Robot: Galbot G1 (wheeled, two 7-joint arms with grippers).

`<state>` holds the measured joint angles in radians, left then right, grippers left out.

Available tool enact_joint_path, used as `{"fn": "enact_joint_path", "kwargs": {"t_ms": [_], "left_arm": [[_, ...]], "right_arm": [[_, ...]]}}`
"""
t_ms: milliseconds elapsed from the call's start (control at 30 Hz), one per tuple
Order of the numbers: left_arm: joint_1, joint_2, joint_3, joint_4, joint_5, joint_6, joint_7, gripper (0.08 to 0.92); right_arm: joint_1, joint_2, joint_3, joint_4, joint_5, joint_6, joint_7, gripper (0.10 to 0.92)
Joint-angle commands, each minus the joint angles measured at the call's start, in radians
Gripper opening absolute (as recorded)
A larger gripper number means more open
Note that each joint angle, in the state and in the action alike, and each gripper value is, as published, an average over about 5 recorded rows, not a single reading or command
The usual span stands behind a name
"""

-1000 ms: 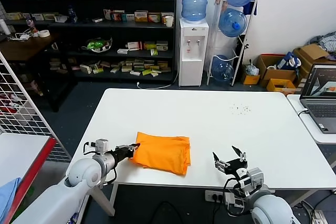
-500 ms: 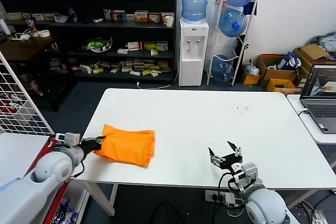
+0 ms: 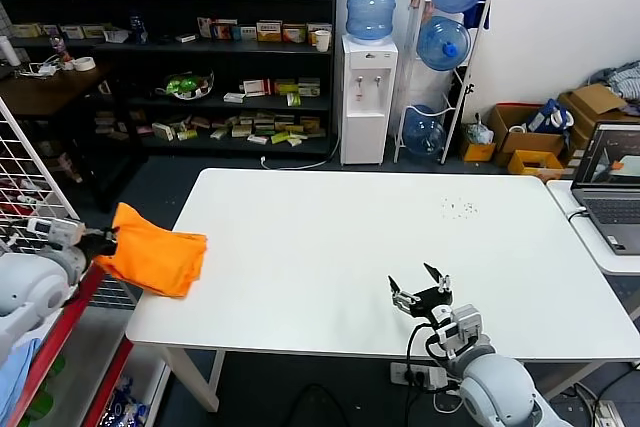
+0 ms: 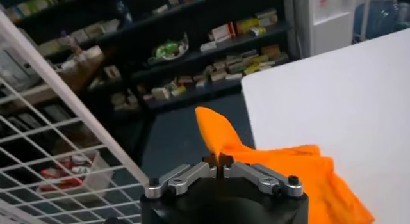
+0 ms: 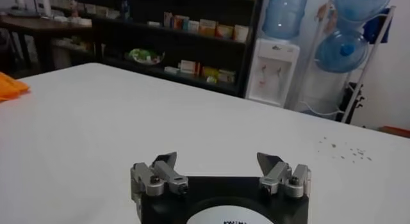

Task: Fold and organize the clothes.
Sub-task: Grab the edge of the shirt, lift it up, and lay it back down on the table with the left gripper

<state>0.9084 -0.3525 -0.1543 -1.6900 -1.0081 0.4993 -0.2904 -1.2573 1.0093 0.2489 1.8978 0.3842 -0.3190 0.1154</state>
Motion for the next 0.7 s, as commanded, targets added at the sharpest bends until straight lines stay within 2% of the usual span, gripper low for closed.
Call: {"fn": "enact_joint_path", "kwargs": {"t_ms": [33, 167, 367, 467, 700], "left_arm": [[-0.039, 0.219, 0.0, -0.02, -0.061, -0.001, -0.024, 0.107], [-0.051, 0.228, 0.012, -0.049, -0.105, 0.006, -0.033, 0.107], [-0.041, 0.176, 0.026, -0.098, -0.135, 0.016, -0.067, 0.107], [-0.026, 0.11, 0.04, -0.113, -0.128, 0.019, -0.095, 0.107], [0.001, -0.11, 0.081, -0.138, -0.079, 0.019, -0.167, 0.107]], "right_arm": [[0.006, 0.016, -0.01, -0.005, -0.012, 0.006, -0.003, 0.823], [0.002, 0.032, -0.018, -0.013, -0.026, 0.011, -0.005, 0.823], [-0.015, 0.048, -0.019, -0.021, -0.043, 0.021, -0.007, 0.823], [-0.024, 0.05, -0.019, -0.018, -0.05, 0.021, -0.007, 0.823], [-0.038, 0.045, -0.016, -0.013, -0.068, 0.017, -0.004, 0.823]]}}
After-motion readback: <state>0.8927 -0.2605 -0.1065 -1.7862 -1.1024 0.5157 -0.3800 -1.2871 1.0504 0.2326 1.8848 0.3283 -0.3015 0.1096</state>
